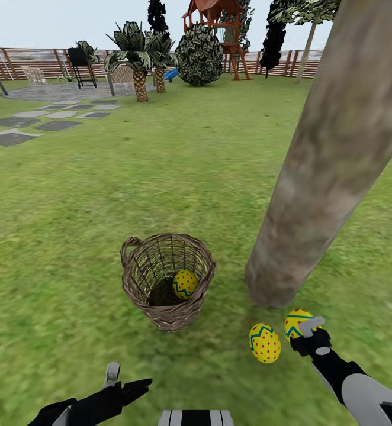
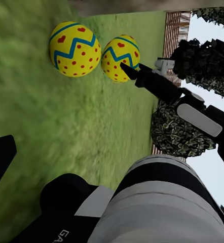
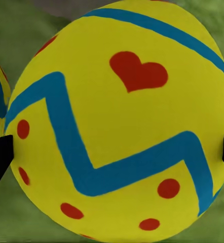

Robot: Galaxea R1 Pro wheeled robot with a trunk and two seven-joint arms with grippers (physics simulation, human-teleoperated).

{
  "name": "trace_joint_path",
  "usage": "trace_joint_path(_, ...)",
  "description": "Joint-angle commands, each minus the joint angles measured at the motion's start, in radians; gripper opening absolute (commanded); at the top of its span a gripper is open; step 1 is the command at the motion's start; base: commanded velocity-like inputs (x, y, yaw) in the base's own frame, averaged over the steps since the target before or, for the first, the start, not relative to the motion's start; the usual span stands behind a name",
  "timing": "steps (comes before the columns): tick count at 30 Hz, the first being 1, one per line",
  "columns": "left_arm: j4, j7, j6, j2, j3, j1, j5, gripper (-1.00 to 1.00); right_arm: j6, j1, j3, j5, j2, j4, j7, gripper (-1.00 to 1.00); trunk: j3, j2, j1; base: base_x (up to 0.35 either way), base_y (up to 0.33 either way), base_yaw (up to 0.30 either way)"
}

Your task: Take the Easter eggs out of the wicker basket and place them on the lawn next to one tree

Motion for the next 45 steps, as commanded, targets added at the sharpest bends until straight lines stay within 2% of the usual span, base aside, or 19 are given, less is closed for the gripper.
trace_joint_path(1,0.0,-0.001,0.01,0.001,-0.006,-0.001,0.009,1.0,-0.001,-0.001,-0.008,0.009,0.0,0.002,0.006,-1.0,-0.001,0.0,0.0,0.0,0.0,0.0)
trace_joint_path(5,-0.001,-0.001,0.01,0.001,-0.006,-0.001,0.009,1.0,0.058,-0.001,-0.008,0.008,-0.001,0.001,0.014,-1.0,-0.008,-0.001,0.001,0.0,0.0,0.0)
trace_joint_path(11,-0.001,-0.001,0.01,0.001,-0.006,-0.001,0.009,1.0,0.051,-0.001,-0.009,0.007,-0.001,0.0,0.014,-1.0,-0.024,-0.002,0.003,0.0,0.0,0.0)
trace_joint_path(23,0.001,0.0,0.01,0.001,-0.006,-0.001,0.009,1.0,0.048,-0.001,-0.009,0.006,0.001,-0.004,0.014,-1.0,-0.024,-0.002,0.003,0.0,0.0,0.0)
trace_joint_path(27,0.002,0.0,0.01,0.001,-0.006,-0.001,0.009,1.0,0.073,-0.001,-0.008,0.004,0.015,0.011,0.014,-1.0,-0.024,-0.002,0.003,0.0,0.0,0.0)
trace_joint_path(36,0.01,0.006,0.01,-0.002,-0.006,-0.001,0.007,1.0,0.075,-0.013,-0.011,0.003,0.01,-0.003,0.009,-1.0,-0.028,-0.002,0.003,0.0,0.0,0.0)
trace_joint_path(41,0.01,0.009,0.01,-0.003,-0.006,-0.001,0.006,1.0,0.073,-0.015,-0.012,0.003,0.01,-0.004,0.008,-1.0,-0.043,-0.003,0.005,0.0,0.0,0.0)
trace_joint_path(45,0.011,0.008,0.01,-0.003,-0.006,-0.001,0.007,1.0,0.072,-0.015,-0.012,0.003,0.011,-0.004,0.008,-1.0,-0.043,-0.003,0.005,0.0,0.0,0.0)
